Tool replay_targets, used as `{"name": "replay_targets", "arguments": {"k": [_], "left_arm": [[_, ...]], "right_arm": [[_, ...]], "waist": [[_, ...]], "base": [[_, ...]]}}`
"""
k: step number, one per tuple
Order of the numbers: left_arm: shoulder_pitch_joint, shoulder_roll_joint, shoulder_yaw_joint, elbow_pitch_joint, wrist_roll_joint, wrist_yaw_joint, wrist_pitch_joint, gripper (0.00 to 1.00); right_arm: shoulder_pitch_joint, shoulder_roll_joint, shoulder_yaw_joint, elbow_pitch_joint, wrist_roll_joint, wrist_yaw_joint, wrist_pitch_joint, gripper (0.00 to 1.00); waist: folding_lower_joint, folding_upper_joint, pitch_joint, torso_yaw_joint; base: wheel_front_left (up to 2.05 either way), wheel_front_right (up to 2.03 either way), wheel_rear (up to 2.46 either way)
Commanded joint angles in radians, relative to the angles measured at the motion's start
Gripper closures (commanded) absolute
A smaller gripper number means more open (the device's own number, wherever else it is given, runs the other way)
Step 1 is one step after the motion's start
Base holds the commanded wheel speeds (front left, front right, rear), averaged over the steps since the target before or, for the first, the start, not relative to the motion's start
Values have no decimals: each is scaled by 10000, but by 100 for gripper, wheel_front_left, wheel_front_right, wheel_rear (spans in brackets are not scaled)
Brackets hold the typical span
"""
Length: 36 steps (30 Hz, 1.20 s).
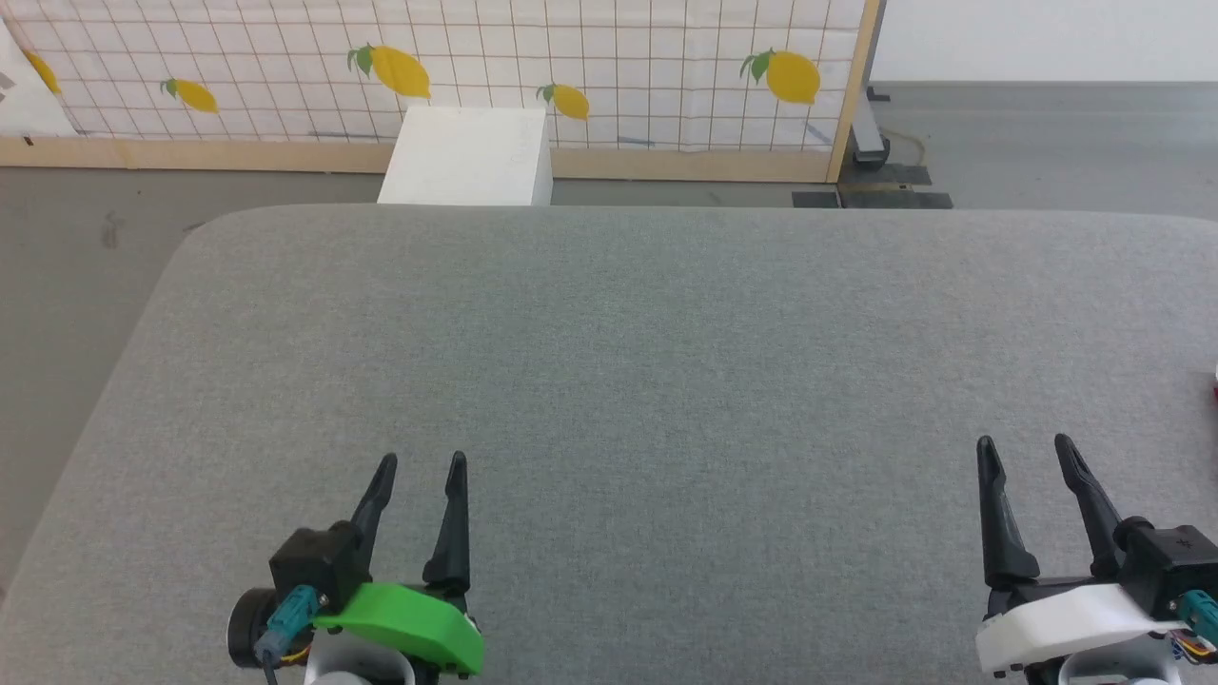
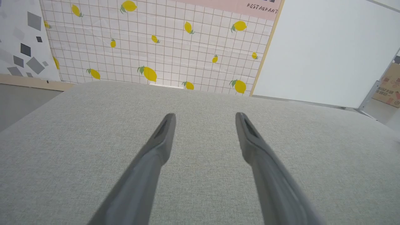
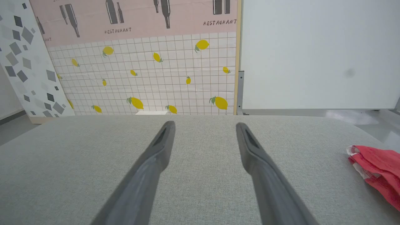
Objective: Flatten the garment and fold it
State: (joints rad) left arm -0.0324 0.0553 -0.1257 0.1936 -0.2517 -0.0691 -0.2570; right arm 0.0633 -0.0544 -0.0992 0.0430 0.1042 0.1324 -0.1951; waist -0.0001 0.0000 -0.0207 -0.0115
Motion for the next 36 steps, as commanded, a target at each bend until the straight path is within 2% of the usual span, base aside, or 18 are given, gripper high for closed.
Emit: {"name": "replay_targets", "arguments": {"k": [1,11,12,36], "left_arm": [[160,-42,11,-22,149,-23,-47,0],[217,-49,-21,-170,8,72,-47,0],[108,-8,-27,-140,88,81,0,100],[126,-3,57,-295,307,140,242,100]], "right_arm": [[93,27,-16,11,-84,-17,-42,0],[112,39,123,60,157,-17,27,0],[2,13,175,65,182,0,46,100],[-58,12,245,16,76,-2,234,100]], "waist": [[1,0,-41,49],[1,0,-1,116],[1,0,1,99],[1,0,20,99]], "base": [[0,0,0],[0,0,0],[0,0,0],[0,0,0]]}}
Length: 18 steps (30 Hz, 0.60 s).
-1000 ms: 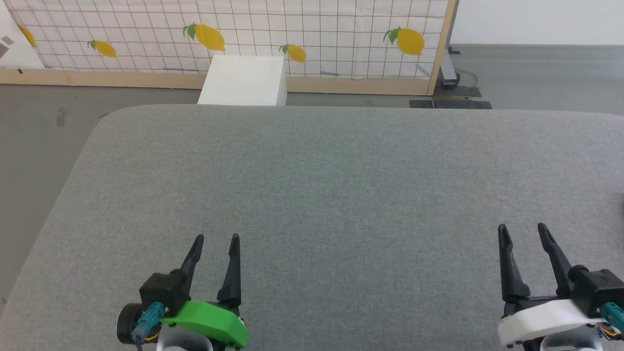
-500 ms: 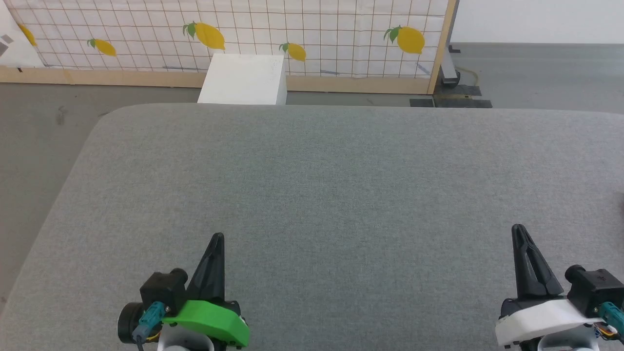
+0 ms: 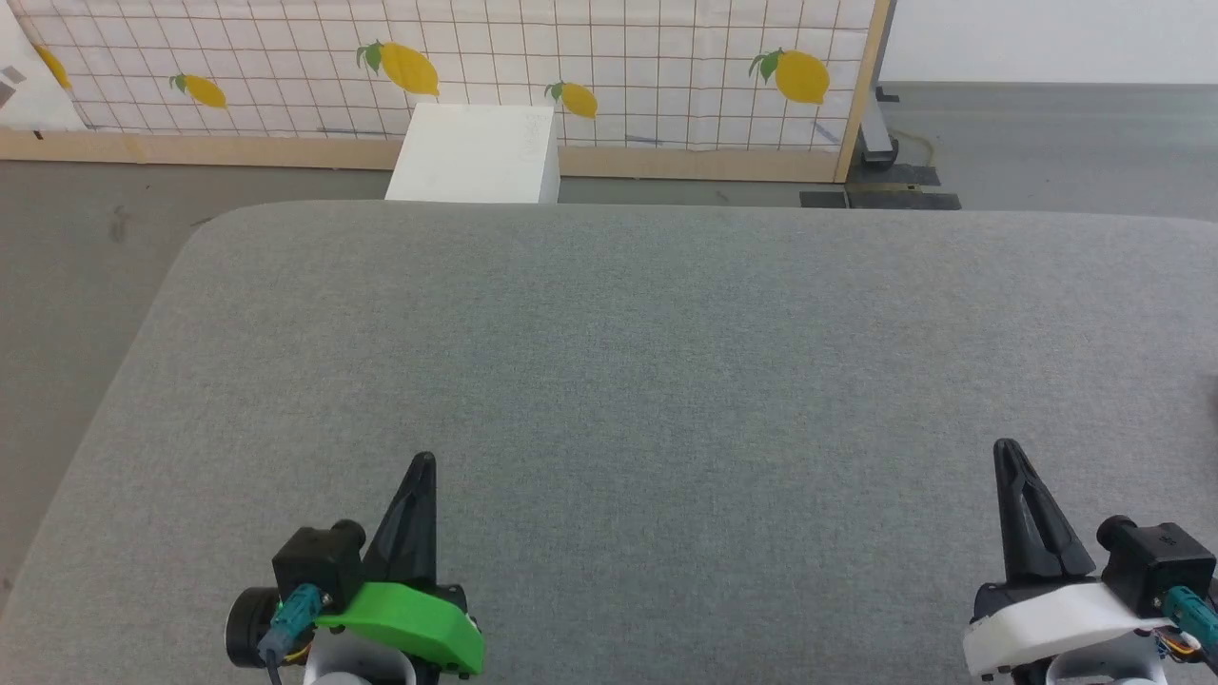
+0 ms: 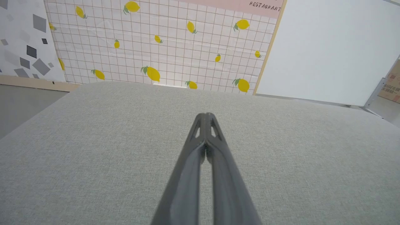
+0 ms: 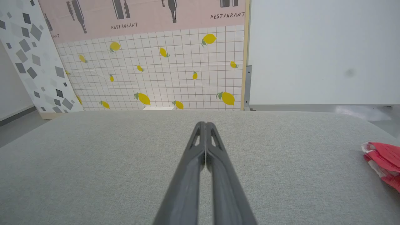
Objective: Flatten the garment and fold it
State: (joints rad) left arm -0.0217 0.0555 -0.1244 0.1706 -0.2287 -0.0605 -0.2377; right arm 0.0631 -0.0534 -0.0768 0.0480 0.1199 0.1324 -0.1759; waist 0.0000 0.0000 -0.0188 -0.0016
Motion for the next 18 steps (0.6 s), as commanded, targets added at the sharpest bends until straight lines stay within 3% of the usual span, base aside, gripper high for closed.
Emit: {"name": "replay_targets", "arguments": {"k": [1,18], "left_arm": [[22,-5,55,-81,98,59,71,100],[51,-12,233,-324,426,141,416,100]], "right_arm": [[-61,3,28,-38,-92,-2,59,100],[-146,7,138,-104,-258,-4,313,100]], "waist": [[0,0,3,1],[0,0,30,3]], "base": [[0,0,0],[0,0,0]]}}
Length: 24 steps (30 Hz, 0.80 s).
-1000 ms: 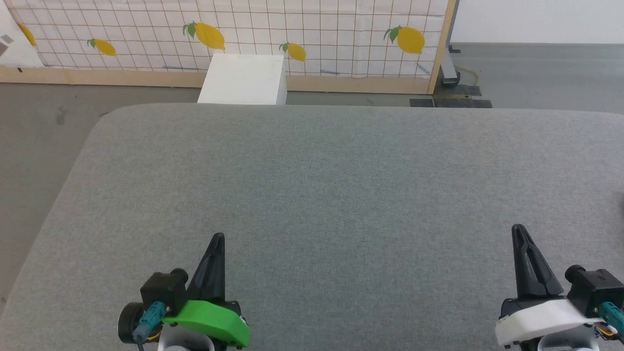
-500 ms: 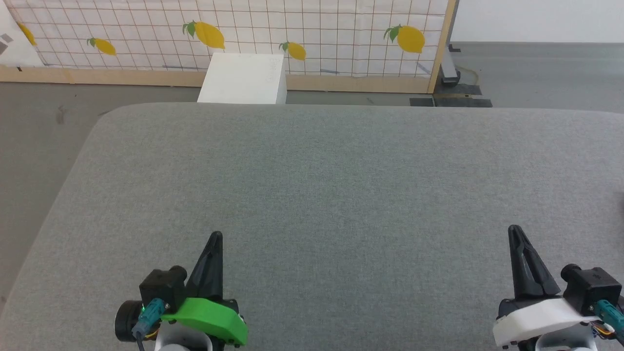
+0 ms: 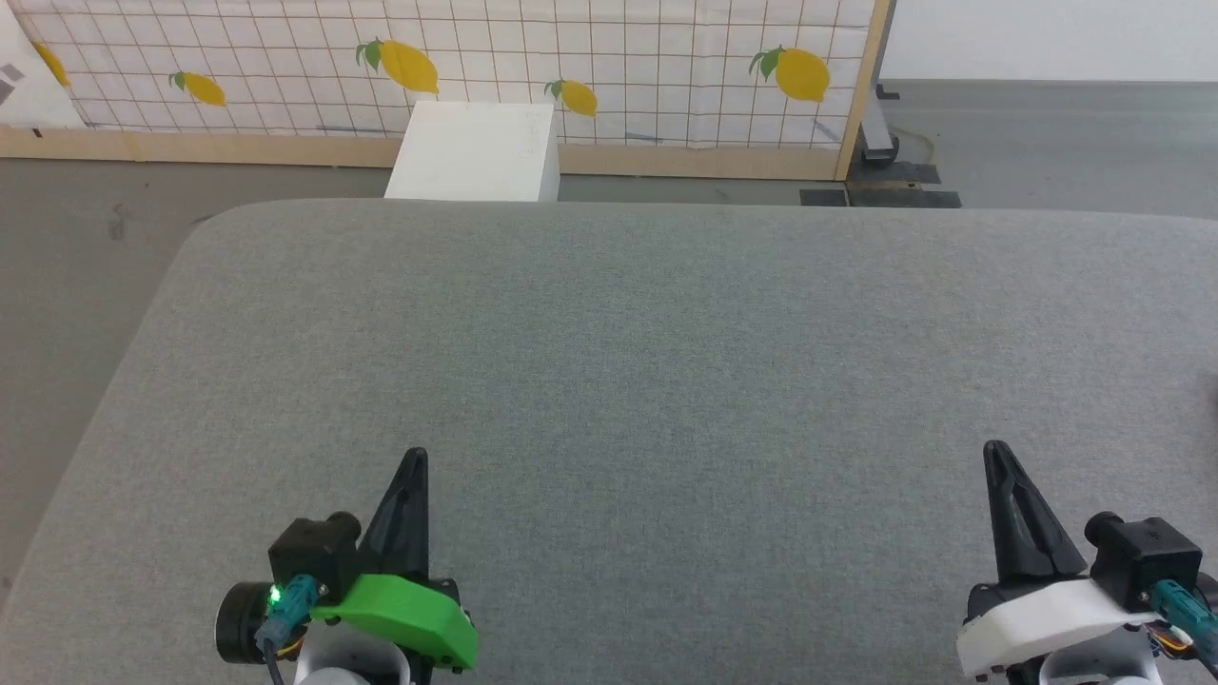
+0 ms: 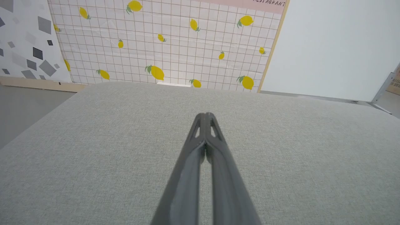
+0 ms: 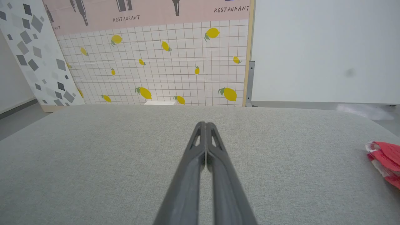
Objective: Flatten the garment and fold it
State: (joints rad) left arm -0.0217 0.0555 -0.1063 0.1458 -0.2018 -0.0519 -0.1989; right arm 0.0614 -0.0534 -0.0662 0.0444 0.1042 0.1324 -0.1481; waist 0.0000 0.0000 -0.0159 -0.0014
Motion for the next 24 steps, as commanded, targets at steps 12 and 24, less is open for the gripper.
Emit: {"name": "replay_targets", "arguments": {"k": [12,24], "left_arm": [[72,-17,177,-247,387,112,270,100],[92,-22,302,-418,617,169,513,100]], "right_arm": [[-189,10,111,-114,-216,-6,213,100],[-249,13,188,-161,-333,-7,392,100]], "waist": [[0,0,20,2],[0,0,40,4]], "base": [[0,0,0],[0,0,0]]}}
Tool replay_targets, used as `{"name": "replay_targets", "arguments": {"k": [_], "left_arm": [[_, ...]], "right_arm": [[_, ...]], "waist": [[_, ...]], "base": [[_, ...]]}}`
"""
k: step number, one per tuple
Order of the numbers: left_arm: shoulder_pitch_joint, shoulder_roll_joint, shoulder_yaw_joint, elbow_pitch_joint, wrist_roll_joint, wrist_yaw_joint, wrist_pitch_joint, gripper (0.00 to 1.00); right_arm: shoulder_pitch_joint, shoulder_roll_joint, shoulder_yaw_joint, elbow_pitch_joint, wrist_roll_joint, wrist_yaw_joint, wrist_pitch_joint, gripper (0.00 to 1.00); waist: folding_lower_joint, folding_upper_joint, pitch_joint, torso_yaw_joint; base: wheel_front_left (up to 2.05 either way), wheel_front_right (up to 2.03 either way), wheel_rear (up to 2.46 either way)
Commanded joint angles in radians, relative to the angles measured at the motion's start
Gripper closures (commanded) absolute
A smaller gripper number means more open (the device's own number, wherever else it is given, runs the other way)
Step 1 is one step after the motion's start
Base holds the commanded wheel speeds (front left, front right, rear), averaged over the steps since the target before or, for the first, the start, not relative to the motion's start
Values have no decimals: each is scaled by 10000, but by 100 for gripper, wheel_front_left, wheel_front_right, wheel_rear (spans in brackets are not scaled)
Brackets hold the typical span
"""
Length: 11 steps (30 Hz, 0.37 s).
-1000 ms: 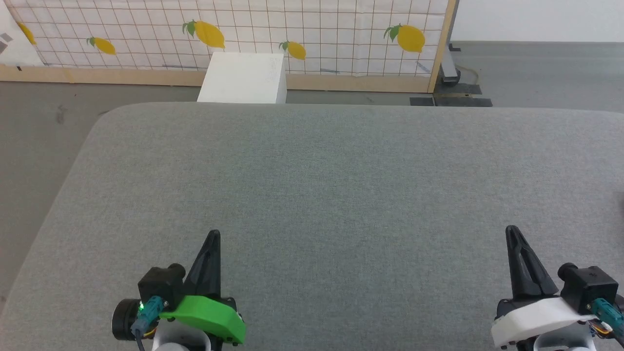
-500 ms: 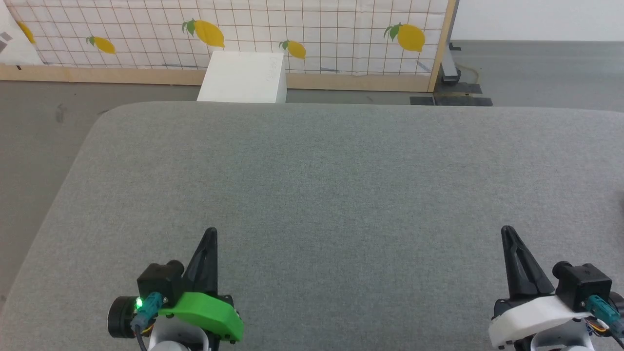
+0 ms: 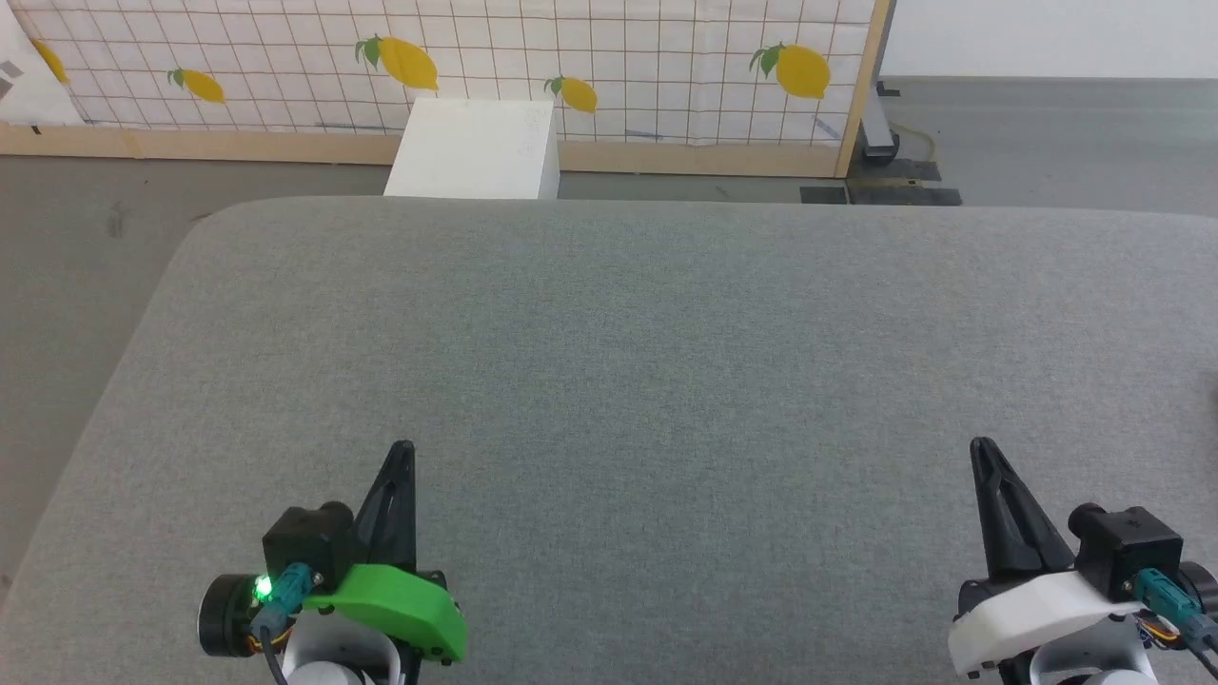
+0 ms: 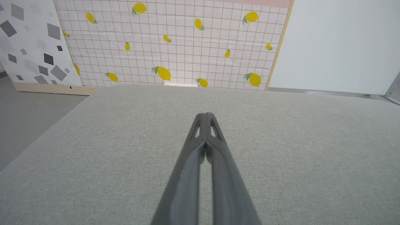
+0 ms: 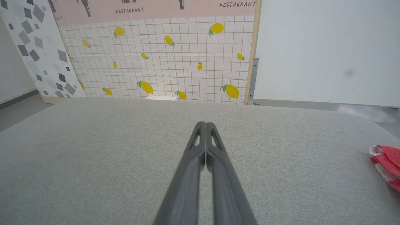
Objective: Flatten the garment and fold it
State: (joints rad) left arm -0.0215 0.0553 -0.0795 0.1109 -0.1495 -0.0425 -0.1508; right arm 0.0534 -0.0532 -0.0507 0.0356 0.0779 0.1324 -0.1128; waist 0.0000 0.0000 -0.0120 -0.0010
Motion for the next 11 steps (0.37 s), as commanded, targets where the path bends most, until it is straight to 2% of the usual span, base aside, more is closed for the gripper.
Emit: {"name": "replay_targets", "arguments": {"k": [1,11], "left_arm": [[92,-21,43,-81,110,80,49,100],[109,-25,149,-226,306,128,255,100]], "right_arm": [[-173,12,39,-76,-79,-7,53,100],[-224,14,105,-115,-178,-9,204,100]], "waist": [[0,0,2,0],[0,0,19,2]], "base": [[0,0,0],[0,0,0]]}}
